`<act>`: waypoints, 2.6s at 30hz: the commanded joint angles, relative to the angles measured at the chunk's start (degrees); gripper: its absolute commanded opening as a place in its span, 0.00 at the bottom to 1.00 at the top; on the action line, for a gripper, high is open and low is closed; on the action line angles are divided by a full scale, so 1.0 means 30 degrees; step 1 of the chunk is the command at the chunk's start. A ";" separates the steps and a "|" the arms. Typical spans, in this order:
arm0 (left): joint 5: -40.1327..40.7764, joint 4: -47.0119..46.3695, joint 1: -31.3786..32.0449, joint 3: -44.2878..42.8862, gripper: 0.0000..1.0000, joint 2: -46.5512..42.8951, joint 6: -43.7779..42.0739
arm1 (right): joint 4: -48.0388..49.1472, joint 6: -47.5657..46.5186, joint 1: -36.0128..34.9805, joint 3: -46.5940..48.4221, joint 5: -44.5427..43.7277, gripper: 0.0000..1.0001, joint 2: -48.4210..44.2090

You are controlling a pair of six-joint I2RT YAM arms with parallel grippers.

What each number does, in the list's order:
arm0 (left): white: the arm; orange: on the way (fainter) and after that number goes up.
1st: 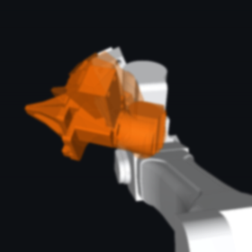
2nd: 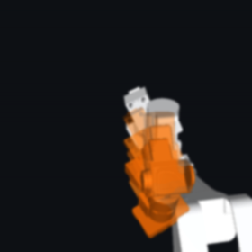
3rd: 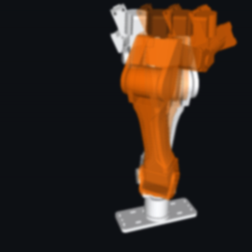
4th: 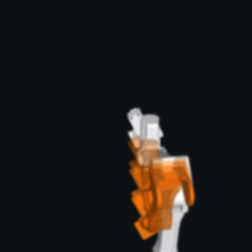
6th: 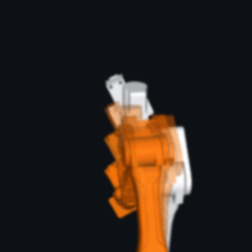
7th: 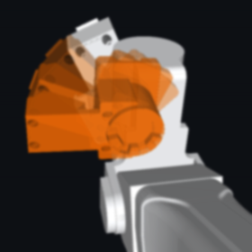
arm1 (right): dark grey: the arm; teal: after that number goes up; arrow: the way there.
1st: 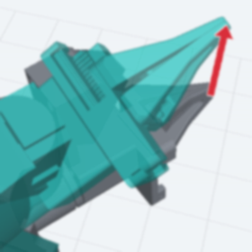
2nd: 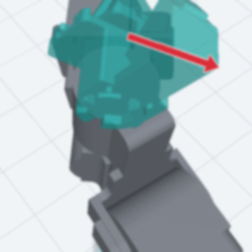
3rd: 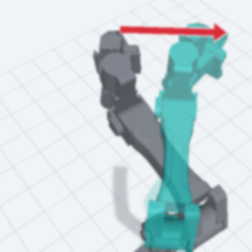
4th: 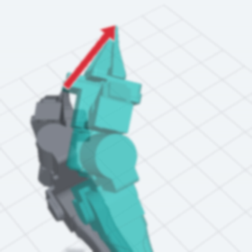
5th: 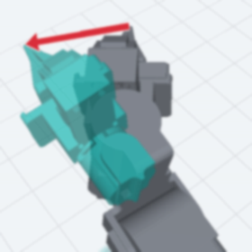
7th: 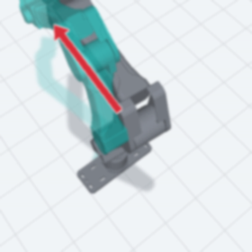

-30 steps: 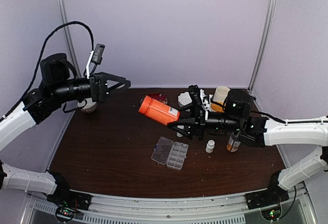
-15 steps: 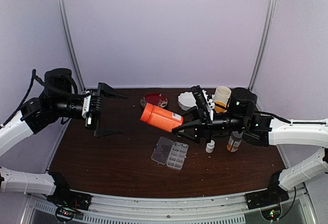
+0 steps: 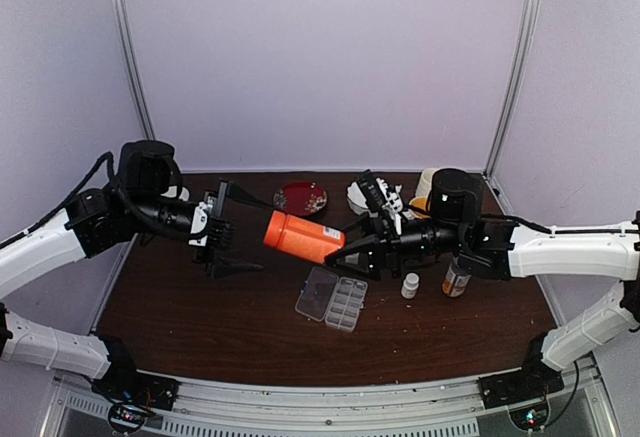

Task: Sort the pills into containers
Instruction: Unscrew the lid of the pill bottle from the pill bottle.

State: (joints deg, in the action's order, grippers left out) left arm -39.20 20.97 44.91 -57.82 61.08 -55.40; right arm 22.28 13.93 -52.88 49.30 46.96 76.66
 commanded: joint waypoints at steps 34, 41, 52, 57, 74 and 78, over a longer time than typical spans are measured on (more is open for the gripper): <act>-0.0589 -0.1161 0.0229 -0.0945 0.50 0.0426 0.0449 | -0.0020 -0.0281 -0.0303 0.1313 0.0511 0.13 0.0712; -0.1556 -0.0789 0.0237 -0.1954 0.13 0.1070 0.3718 | -0.1605 -0.3389 -0.0612 0.1359 -0.0504 0.15 0.0097; -0.0834 -0.1284 0.0495 -0.3599 0.04 0.1918 1.6352 | -0.3600 -0.9606 -0.0926 0.2135 -0.4180 0.05 -0.0381; 0.1126 -0.2006 0.0489 -0.3644 0.02 0.1574 2.2821 | -0.2144 -1.1262 -0.1430 0.1268 -0.7117 0.02 -0.1118; 0.1340 -0.2017 -0.0731 -0.3987 0.28 0.0865 3.8742 | 0.1374 -1.6271 -0.3877 -0.0970 -1.4203 0.00 -0.1799; 0.2885 -0.0699 -0.0730 -0.4262 0.96 0.0000 3.6547 | 0.2835 -1.4407 -0.3772 -0.1898 -1.2647 0.00 -0.2269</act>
State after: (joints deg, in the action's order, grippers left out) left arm -35.75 21.12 44.10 -68.86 66.19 55.51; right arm 27.29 -32.58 -64.42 46.98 7.60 72.23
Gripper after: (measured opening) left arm 0.675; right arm 0.522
